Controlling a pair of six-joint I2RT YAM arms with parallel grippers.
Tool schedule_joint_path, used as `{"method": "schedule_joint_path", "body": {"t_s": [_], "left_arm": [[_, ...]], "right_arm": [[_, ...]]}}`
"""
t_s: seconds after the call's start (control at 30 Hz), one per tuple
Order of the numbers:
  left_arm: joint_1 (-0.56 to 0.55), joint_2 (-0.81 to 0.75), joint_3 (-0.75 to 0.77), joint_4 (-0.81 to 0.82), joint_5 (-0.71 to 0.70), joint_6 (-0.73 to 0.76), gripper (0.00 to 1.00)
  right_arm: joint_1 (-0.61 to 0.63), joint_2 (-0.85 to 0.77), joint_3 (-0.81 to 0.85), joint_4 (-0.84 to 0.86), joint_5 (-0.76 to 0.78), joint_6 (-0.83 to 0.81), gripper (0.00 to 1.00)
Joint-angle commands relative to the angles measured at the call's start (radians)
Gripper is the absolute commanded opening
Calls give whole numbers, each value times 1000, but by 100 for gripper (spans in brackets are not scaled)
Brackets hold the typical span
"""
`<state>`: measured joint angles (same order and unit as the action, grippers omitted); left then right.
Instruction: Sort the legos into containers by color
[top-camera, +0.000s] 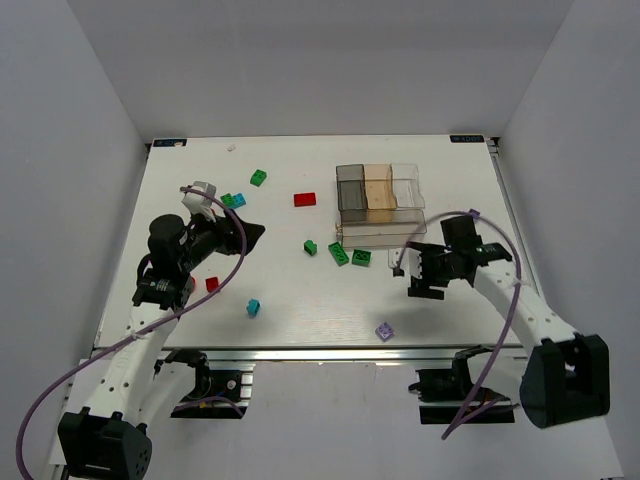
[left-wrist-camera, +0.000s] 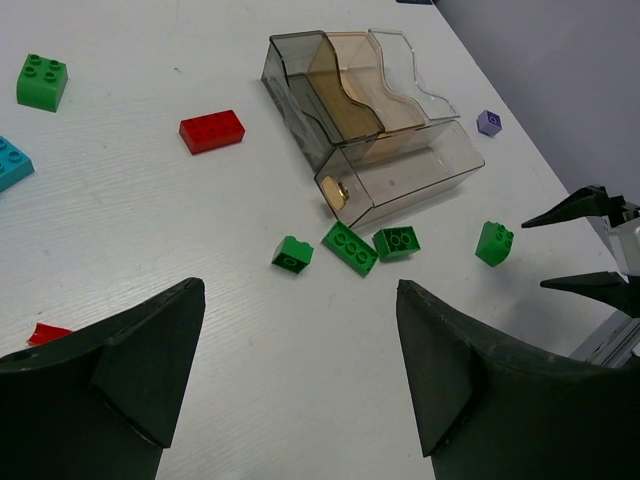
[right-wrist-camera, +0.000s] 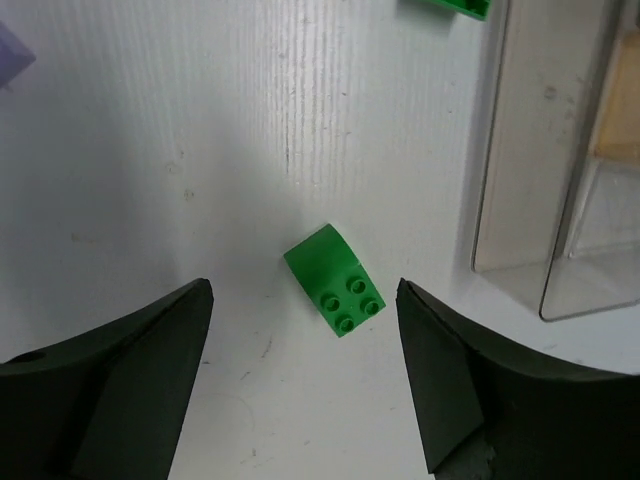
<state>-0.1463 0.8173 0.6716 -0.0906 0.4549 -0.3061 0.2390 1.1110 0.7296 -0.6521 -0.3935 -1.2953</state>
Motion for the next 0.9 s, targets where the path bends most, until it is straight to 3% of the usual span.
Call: {"method": "schedule_joint_path", "body": {"t_s": [0.0,0.37,0.87], "left_arm": [[-3,-4,22,-6,-5,16,87],[-3,-3,22,-8,-4,18,88],[-3,-7,22,-8,-2,19,88]], "right_arm": [[-13,122,124,-158,-2,-356,79],[-21,357,267,-320,33,-472,73],[-21,421,185,-129,182,-443,67]]}}
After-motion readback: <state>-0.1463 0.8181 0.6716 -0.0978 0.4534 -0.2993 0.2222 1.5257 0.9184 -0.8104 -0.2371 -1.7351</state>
